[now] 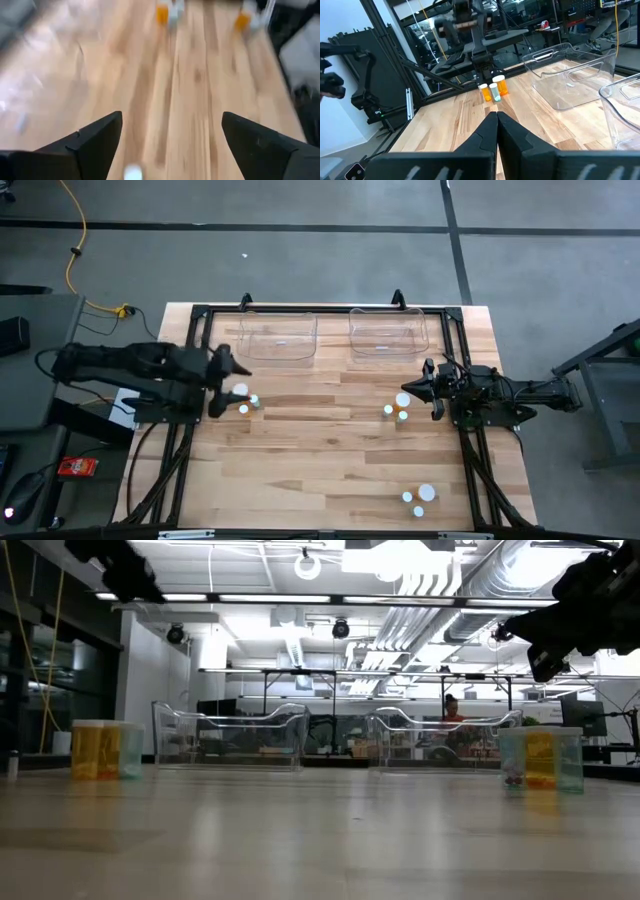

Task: Pick and place medicine bottles into bin by pill shape (circle, oval)
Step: Put the top left orange capsule bottle into the left transparent bin

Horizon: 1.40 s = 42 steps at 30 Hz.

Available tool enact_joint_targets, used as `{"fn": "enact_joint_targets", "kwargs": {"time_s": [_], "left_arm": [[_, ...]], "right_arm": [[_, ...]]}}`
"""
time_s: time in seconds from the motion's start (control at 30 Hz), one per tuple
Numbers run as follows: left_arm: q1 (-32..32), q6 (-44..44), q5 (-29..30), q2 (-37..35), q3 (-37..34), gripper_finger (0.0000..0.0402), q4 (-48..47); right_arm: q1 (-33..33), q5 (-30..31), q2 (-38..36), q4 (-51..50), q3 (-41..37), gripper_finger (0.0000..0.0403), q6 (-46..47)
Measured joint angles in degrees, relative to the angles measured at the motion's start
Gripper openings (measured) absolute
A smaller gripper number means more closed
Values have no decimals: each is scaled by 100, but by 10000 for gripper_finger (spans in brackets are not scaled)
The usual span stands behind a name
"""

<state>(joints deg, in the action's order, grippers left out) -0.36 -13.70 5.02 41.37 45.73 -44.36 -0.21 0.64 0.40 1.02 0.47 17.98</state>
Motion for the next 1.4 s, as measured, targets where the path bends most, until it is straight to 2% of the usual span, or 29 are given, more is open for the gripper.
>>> {"fn": "enact_joint_targets", "kwargs": {"time_s": [0.23, 0.33, 0.63, 0.87, 1.4], "left_arm": [[-848, -754, -14, 842, 66, 330, -1068], [-1185, -900, 191, 1167, 66, 330, -1453], [-1718, -499, 1945, 1981, 66, 329, -1781], [-1345, -510, 1469, 2469, -159, 329, -1849], [333, -412, 1418, 2685, -218, 328, -1882]], "right_arm": [[0, -1, 0, 0, 1, 0, 0], [0, 0, 0, 0, 2, 0, 0], [0, 0, 0, 0, 2, 0, 0], [-2, 0, 0, 0, 1, 0, 0], [0, -2, 0, -2, 1, 0, 0]]}}
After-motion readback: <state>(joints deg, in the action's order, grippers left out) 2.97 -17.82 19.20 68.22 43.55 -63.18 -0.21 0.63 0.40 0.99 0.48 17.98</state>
